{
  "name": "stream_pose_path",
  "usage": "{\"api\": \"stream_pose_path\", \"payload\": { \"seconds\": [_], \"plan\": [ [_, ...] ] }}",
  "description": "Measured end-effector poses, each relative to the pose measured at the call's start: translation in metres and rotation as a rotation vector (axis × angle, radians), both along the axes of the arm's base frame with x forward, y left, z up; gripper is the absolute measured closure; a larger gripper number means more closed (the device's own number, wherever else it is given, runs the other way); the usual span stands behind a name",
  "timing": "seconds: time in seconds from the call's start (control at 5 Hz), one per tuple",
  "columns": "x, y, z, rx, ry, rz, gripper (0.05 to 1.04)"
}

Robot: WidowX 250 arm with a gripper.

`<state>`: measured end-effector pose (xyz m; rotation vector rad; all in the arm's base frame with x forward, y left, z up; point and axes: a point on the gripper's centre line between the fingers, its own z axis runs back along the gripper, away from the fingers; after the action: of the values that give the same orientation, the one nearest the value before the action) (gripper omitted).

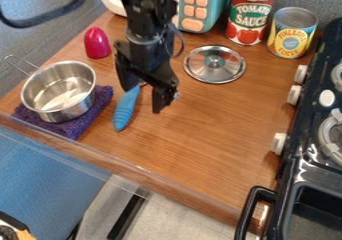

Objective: Move the blue spoon next to a red stuff

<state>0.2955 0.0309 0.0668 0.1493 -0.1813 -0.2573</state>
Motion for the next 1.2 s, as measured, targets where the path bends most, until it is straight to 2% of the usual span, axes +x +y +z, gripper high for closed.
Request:
{"api": "stream_pose_path", "payload": {
  "seconds": [0.2, 0.4, 0.8, 1.0, 1.2],
  "plan": [
    [-0.001, 0.007, 0.013, -0.005, -0.029, 0.022, 0.083],
    [-0.004, 0.016, 0.013, -0.009, -0.025, 0.054, 0.083],
    [-0.008, 0.015, -0.010, -0.020, 0.039, 0.069, 0.083],
    [-0.012, 0.017, -0.026, -0.011, 0.079, 0.075, 0.084],
    [-0.010, 0.023, -0.037, 0.017, 0.104, 0.067, 0.084]
  ]
}}
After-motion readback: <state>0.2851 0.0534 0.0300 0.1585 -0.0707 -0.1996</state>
